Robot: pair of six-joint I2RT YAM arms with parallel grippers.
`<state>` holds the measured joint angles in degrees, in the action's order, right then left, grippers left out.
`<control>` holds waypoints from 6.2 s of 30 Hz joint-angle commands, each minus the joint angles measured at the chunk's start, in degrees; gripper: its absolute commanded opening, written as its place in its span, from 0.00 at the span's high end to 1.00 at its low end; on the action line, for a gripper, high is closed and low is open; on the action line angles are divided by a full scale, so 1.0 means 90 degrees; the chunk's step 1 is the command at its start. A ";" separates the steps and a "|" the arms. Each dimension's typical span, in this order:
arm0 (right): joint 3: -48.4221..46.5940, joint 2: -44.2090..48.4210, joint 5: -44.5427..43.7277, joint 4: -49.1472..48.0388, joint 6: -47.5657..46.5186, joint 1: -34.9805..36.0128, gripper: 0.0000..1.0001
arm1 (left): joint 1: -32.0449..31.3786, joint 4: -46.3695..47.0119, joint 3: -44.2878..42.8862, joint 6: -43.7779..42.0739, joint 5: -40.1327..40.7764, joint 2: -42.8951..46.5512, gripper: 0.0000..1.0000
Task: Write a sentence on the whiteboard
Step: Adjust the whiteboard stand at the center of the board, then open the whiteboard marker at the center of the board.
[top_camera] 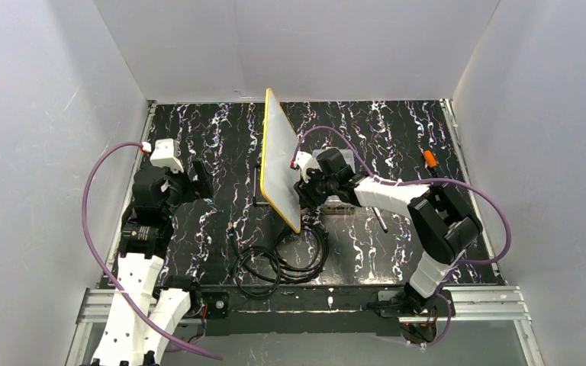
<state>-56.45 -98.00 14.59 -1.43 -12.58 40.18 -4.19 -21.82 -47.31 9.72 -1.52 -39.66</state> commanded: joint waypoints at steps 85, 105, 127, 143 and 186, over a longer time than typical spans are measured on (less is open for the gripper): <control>-0.0949 -0.2129 -0.6609 -0.2154 0.4281 0.3351 0.96 | -0.0106 -0.0202 -0.0027 0.0318 0.3440 0.0943 0.01; -0.2968 -0.3616 -0.7263 -0.1445 0.4764 0.3367 0.83 | -0.0162 -0.0104 -0.0027 0.0210 0.3865 0.1142 0.01; -0.0171 0.0162 -0.6661 -0.0861 0.3906 0.3763 0.18 | -0.0629 -0.0954 -0.1296 -0.0643 0.1360 0.0869 0.01; 0.1051 0.4166 -0.4484 0.3093 0.4355 0.0066 0.18 | -0.2791 -0.0260 -0.1718 -0.0847 -0.2060 -0.0791 0.06; 0.1396 0.2998 -0.2851 0.2742 0.3440 -0.2231 0.99 | -0.2806 0.1297 0.0148 0.1045 -0.2503 -0.0086 0.04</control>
<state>-39.44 -78.06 -13.28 20.08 19.42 20.25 -29.23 -14.28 -47.20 9.13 -24.36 -42.37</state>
